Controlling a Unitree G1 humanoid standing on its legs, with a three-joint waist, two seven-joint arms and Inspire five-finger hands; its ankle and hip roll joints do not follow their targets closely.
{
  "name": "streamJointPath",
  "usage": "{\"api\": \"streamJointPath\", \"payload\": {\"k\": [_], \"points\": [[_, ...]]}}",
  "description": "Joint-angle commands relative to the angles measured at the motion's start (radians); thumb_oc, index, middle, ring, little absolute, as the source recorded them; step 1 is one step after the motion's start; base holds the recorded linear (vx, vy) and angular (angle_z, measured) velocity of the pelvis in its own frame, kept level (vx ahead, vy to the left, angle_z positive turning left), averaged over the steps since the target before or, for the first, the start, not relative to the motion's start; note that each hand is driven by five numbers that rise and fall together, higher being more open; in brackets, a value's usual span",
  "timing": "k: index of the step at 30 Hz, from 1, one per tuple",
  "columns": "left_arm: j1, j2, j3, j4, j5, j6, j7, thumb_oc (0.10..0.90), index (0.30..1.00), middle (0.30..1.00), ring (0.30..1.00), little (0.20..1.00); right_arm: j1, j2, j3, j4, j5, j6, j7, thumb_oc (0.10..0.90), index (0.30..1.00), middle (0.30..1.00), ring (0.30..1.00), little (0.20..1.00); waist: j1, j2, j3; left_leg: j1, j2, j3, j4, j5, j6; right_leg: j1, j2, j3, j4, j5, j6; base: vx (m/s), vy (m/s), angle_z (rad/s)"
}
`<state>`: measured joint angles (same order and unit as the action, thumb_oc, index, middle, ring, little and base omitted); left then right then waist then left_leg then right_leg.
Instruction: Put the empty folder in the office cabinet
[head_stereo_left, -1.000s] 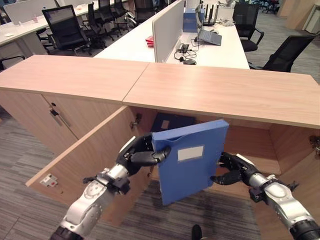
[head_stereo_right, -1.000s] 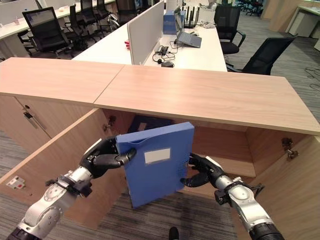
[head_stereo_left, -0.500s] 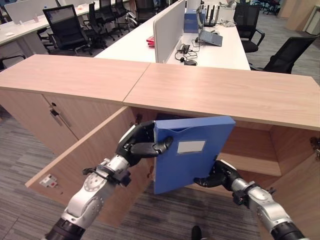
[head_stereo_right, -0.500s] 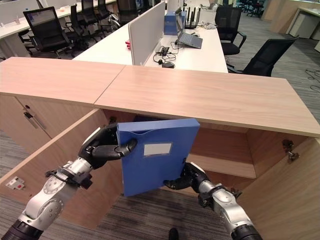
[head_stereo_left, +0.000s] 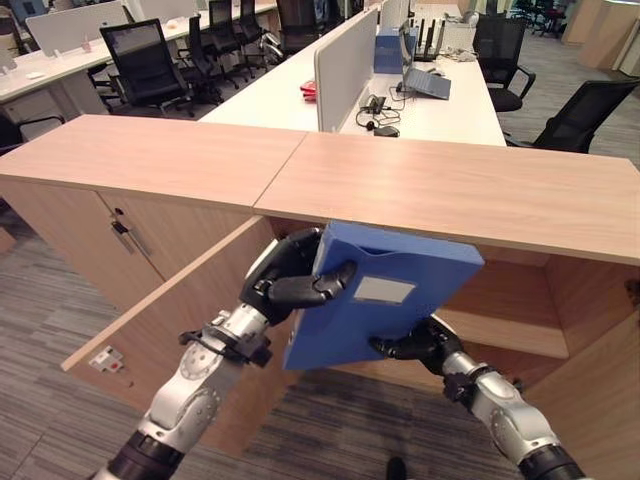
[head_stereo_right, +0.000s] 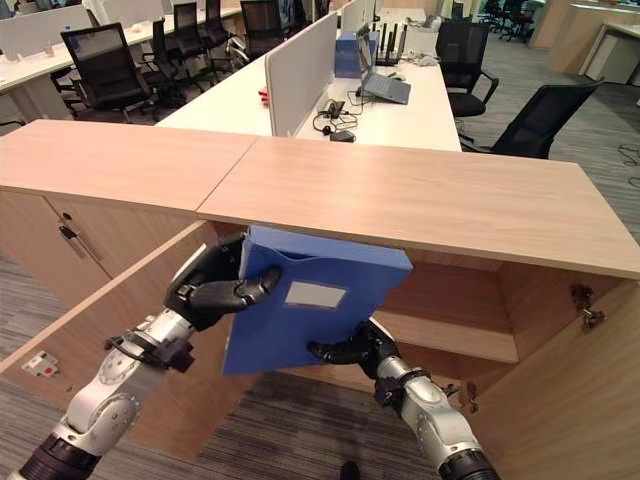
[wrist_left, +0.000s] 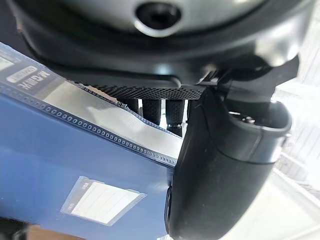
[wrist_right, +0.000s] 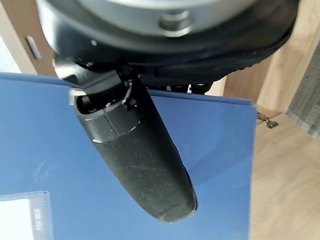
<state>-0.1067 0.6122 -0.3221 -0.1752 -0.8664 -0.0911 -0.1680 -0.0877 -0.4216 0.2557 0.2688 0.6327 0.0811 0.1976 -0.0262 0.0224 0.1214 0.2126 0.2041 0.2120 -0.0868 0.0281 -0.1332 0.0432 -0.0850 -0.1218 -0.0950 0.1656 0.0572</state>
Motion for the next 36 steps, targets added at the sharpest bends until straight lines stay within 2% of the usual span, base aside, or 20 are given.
{"api": "streamJointPath", "payload": {"k": [1,5,10,17,18,19,20,21,23,25,28,36], "points": [[-0.071,0.031,-0.110,-0.046,-0.065,-0.026,-0.117,0.400,0.300,0.300,0.300,0.300,-0.225,0.053,-0.104,-0.206,0.104,-0.190,0.009,0.800,0.900,0.900,0.900,0.900,-0.014,-0.015,-0.065,-0.018,0.017,-0.077,0.000,-0.070,-0.001,0.068,-0.060,-0.020,0.008,-0.102,0.041,0.00,0.000,0.00],[-0.063,0.092,-0.139,-0.011,-0.071,-0.014,-0.160,0.400,0.300,0.300,0.300,0.300,-0.246,0.010,-0.145,-0.191,0.122,-0.202,-0.013,0.800,0.900,0.900,0.900,0.900,-0.014,-0.016,-0.066,-0.015,0.018,-0.077,0.000,-0.071,-0.003,0.067,-0.060,-0.021,0.008,-0.100,0.043,0.00,0.000,0.00],[-0.082,0.154,-0.187,0.033,-0.064,-0.013,-0.211,0.400,0.300,0.300,0.300,0.300,-0.293,-0.056,-0.124,-0.184,0.099,-0.213,-0.014,0.800,0.900,0.900,0.900,0.900,-0.012,-0.019,-0.064,-0.012,0.018,-0.072,0.000,-0.070,-0.006,0.063,-0.061,-0.023,0.008,-0.095,0.048,0.00,0.000,0.00],[-0.104,0.139,-0.203,0.056,-0.067,-0.026,-0.225,0.400,0.300,0.300,0.300,0.300,-0.326,-0.040,-0.096,-0.192,0.115,-0.227,-0.020,0.800,0.900,0.900,0.900,0.900,-0.006,-0.021,-0.062,-0.006,0.017,-0.061,0.000,-0.070,-0.008,0.064,-0.061,-0.026,0.008,-0.091,0.051,0.00,0.000,0.00],[-0.110,0.120,-0.208,0.061,-0.071,-0.025,-0.229,0.400,0.300,0.300,0.300,0.300,-0.330,-0.021,-0.083,-0.195,0.118,-0.226,-0.016,0.770,0.855,0.855,0.855,0.855,-0.005,-0.022,-0.061,-0.004,0.016,-0.062,0.000,-0.071,-0.008,0.063,-0.061,-0.025,0.008,-0.091,0.051,0.00,0.000,0.00],[-0.111,0.119,-0.208,0.062,-0.071,-0.025,-0.230,0.400,0.300,0.300,0.300,0.300,-0.330,-0.021,-0.083,-0.196,0.118,-0.226,-0.016,0.770,0.855,0.855,0.855,0.855,-0.005,-0.022,-0.061,-0.004,0.016,-0.062,0.000,-0.071,-0.008,0.063,-0.061,-0.025,0.008,-0.091,0.051,0.00,0.000,0.00],[-0.117,0.112,-0.214,0.065,-0.069,-0.026,-0.231,0.400,0.300,0.300,0.300,0.300,-0.330,-0.004,-0.074,-0.205,0.123,-0.227,-0.012,0.486,0.429,0.429,0.429,0.429,-0.006,-0.021,-0.061,-0.003,0.016,-0.062,0.000,-0.071,-0.007,0.063,-0.061,-0.024,0.008,-0.091,0.051,0.00,0.000,0.00],[-0.124,0.096,-0.224,0.067,-0.066,-0.027,-0.230,0.400,0.300,0.300,0.300,0.300,-0.328,0.032,-0.062,-0.224,0.124,-0.227,-0.011,0.400,0.300,0.300,0.300,0.300,-0.006,-0.020,-0.059,-0.003,0.016,-0.062,0.000,-0.072,-0.006,0.063,-0.061,-0.023,0.008,-0.092,0.051,0.00,0.000,0.00],[-0.128,0.066,-0.223,0.073,-0.048,-0.028,-0.234,0.400,0.300,0.300,0.300,0.300,-0.301,0.127,-0.048,-0.279,0.139,-0.220,-0.004,0.400,0.300,0.300,0.300,0.300,-0.008,-0.017,-0.057,-0.002,0.015,-0.059,0.000,-0.074,-0.005,0.062,-0.062,-0.021,0.008,-0.094,0.051,0.00,0.000,0.00],[-0.126,0.056,-0.221,0.075,-0.049,-0.026,-0.236,0.400,0.300,0.300,0.300,0.300,-0.290,0.153,-0.047,-0.291,0.144,-0.215,0.000,0.400,0.300,0.300,0.300,0.300,-0.009,-0.015,-0.056,-0.001,0.015,-0.059,0.000,-0.075,-0.005,0.062,-0.062,-0.020,0.008,-0.094,0.051,0.00,0.000,0.00],[-0.118,0.028,-0.220,0.088,-0.034,-0.024,-0.240,0.400,0.300,0.300,0.300,0.300,-0.254,0.241,-0.029,-0.304,0.176,-0.203,0.011,0.400,0.300,0.300,0.300,0.300,-0.011,-0.012,-0.055,-0.001,0.013,-0.058,0.000,-0.076,-0.004,0.062,-0.061,-0.018,0.008,-0.096,0.049,0.00,0.000,0.00],[-0.082,0.014,-0.184,0.086,-0.007,-0.027,-0.232,0.400,0.300,0.300,0.300,0.300,-0.157,0.358,-0.028,-0.316,0.218,-0.181,0.023,0.400,0.300,0.300,0.300,0.300,-0.016,-0.008,-0.054,-0.002,0.011,-0.060,0.000,-0.079,-0.003,0.063,-0.062,-0.015,0.008,-0.101,0.048,0.00,0.000,0.00]]}}
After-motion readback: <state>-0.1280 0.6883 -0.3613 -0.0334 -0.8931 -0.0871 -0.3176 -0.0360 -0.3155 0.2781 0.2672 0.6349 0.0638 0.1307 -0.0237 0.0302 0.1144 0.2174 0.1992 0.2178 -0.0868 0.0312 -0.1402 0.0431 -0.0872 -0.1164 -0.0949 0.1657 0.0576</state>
